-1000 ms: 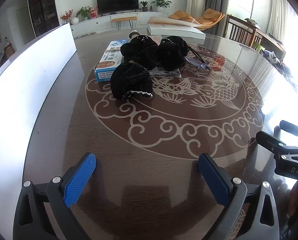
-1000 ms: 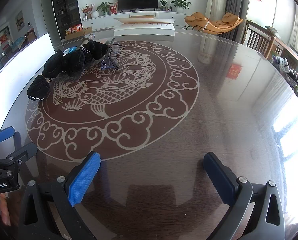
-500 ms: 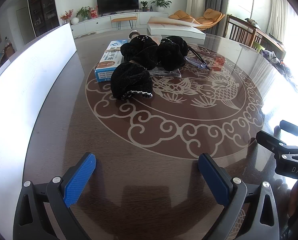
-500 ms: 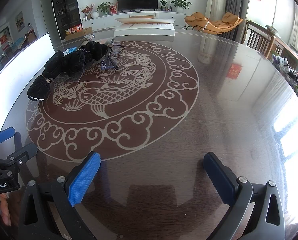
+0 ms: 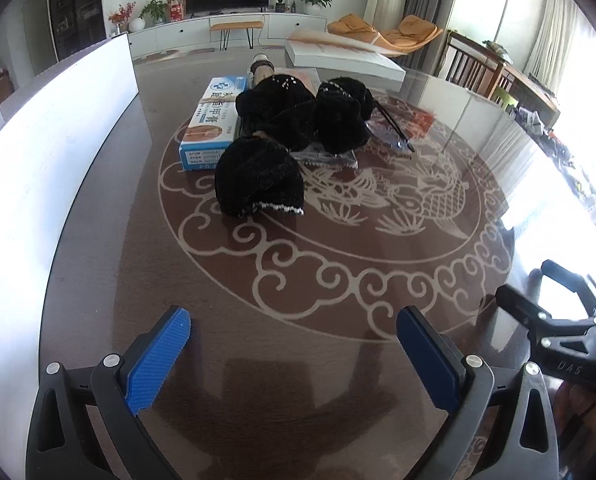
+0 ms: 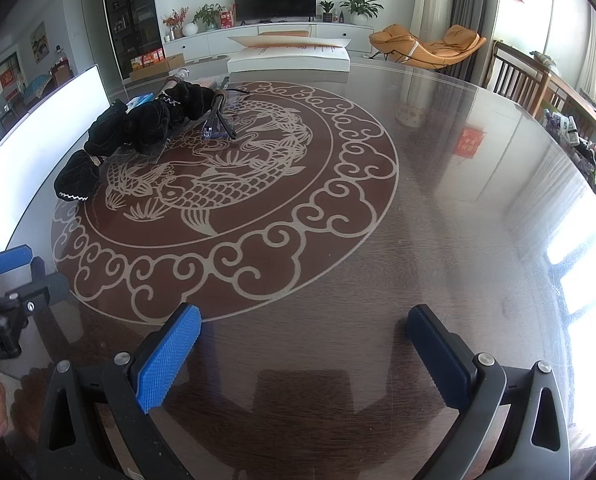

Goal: Organize objects

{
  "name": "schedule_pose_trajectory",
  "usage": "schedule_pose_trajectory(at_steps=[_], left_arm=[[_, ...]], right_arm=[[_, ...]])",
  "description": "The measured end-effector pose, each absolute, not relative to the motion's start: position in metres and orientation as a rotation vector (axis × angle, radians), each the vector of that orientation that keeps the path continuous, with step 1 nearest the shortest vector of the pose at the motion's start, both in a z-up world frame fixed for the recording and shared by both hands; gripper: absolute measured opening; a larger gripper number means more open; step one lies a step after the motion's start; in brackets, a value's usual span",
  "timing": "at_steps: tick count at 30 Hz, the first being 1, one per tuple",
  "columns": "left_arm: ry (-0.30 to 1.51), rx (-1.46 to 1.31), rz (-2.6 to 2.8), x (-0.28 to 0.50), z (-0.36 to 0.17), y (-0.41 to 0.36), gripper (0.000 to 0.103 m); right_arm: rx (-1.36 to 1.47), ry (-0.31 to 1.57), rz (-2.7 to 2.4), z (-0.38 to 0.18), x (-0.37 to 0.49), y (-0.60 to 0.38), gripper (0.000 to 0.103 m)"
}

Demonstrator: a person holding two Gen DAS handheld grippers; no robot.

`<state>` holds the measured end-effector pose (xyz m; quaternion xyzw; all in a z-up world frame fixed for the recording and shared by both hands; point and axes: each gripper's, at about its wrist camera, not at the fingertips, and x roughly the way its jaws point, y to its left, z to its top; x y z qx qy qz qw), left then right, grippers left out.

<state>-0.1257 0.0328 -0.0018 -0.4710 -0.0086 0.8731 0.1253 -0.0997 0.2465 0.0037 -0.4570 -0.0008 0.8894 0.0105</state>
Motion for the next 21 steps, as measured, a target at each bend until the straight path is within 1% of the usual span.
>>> schedule_pose_trajectory(at_steps=[2, 5, 7, 9, 10, 11, 12, 13, 14, 16, 19, 21], left_arm=[[-0.076, -1.33, 2.568, -0.143, 0.014, 0.03, 0.103], [0.016, -1.302, 2.624, -0.175, 0.03, 0.038, 0.103], [0.072, -1.352, 2.635, -0.198, 0.026, 0.042, 0.103], [0.068, -1.393, 2.652, -0.212, 0.02, 0.039, 0.103], [0.049, -1.39, 2.658, -0.216, 0.018, 0.036, 0.1], [0.03, -1.379, 2.657, -0.217, 0.017, 0.033, 0.082], [0.026, -1.384, 2.651, -0.217, 0.014, 0.032, 0.069], [0.021, -1.388, 2.635, -0.214, 0.011, 0.032, 0.044], [0.033, -1.391, 2.632, -0.209, 0.01, 0.032, 0.035], [0.065, -1.377, 2.657, -0.192, 0.01, 0.032, 0.034], [0.046, -1.388, 2.677, -0.152, 0.012, 0.026, 0.034], [0.067, -1.389, 2.7, -0.123, 0.013, 0.023, 0.035]], right_arm=[[-1.426, -0.002, 2.776, 0.004, -0.1, 0.246, 0.103], [-1.426, -0.002, 2.776, 0.004, -0.1, 0.247, 0.103], [-1.426, -0.002, 2.776, 0.004, -0.1, 0.247, 0.103], [-1.426, -0.002, 2.776, 0.004, -0.1, 0.247, 0.103], [-1.426, -0.002, 2.776, 0.004, -0.1, 0.247, 0.103], [-1.426, -0.001, 2.776, 0.004, -0.1, 0.247, 0.103], [-1.426, -0.001, 2.776, 0.004, -0.1, 0.247, 0.103], [-1.426, -0.002, 2.776, 0.004, -0.1, 0.247, 0.103], [-1.426, -0.001, 2.776, 0.004, -0.1, 0.246, 0.103], [-1.426, -0.002, 2.776, 0.004, -0.1, 0.247, 0.103], [-1.426, 0.001, 2.777, 0.004, -0.1, 0.247, 0.103], [-1.426, -0.001, 2.776, 0.003, -0.101, 0.246, 0.103]])
